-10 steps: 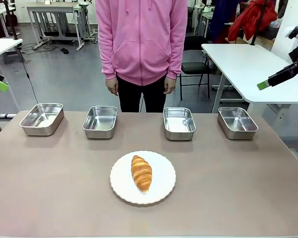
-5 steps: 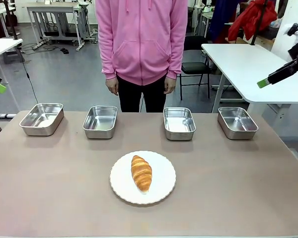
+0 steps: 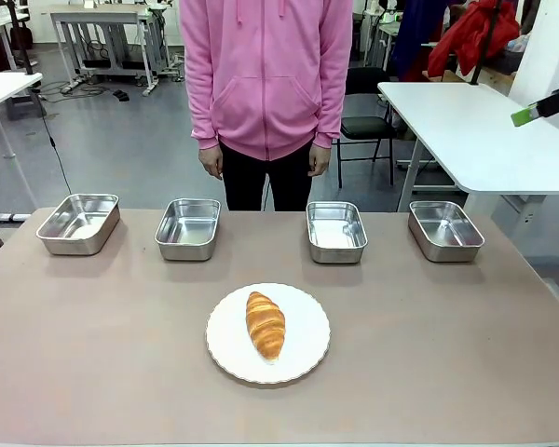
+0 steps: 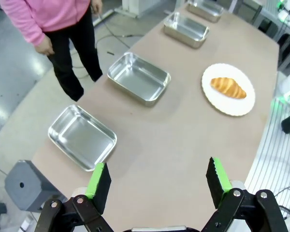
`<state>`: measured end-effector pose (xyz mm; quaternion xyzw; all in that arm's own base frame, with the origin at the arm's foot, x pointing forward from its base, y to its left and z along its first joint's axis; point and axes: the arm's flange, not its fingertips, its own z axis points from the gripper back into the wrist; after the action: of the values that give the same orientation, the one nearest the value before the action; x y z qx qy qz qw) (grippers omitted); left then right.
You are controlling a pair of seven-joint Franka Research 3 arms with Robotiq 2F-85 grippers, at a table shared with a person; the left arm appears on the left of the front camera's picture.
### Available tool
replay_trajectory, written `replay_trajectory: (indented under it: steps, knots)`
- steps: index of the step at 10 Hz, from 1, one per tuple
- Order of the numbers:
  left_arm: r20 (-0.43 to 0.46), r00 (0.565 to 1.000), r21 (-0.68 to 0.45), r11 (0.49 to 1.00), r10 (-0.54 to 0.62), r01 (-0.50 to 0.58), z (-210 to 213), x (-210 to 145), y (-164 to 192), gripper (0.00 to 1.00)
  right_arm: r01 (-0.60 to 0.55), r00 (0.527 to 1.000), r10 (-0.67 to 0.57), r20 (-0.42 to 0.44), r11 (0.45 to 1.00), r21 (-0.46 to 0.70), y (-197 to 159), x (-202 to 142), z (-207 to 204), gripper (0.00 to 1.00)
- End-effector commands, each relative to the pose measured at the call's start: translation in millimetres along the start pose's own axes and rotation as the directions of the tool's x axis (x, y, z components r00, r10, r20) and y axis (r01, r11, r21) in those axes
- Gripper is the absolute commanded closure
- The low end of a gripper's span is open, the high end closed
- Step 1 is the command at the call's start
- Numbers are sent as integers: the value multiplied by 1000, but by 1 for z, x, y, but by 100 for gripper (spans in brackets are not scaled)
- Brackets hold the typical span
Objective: Place the bread in the container.
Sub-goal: Place the Butter Roll into the Airtight Container indicated by the human.
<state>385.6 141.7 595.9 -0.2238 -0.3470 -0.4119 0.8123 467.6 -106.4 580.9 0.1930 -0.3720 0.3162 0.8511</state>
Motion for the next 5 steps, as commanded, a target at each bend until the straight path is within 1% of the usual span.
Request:
replay_trajectory:
  steps: [1, 5]
  knots:
    - [96, 995, -11, 1000, -4, 5, 9, 0, -8, 0, -25, 999, 23, 48, 999, 28, -12, -1, 4, 0]
    - [168, 986, -31, 1000, 8, -3, 12, 3, -14, 0, -16, 997, 14, 79, 1000, 24, -16, 0, 13, 0]
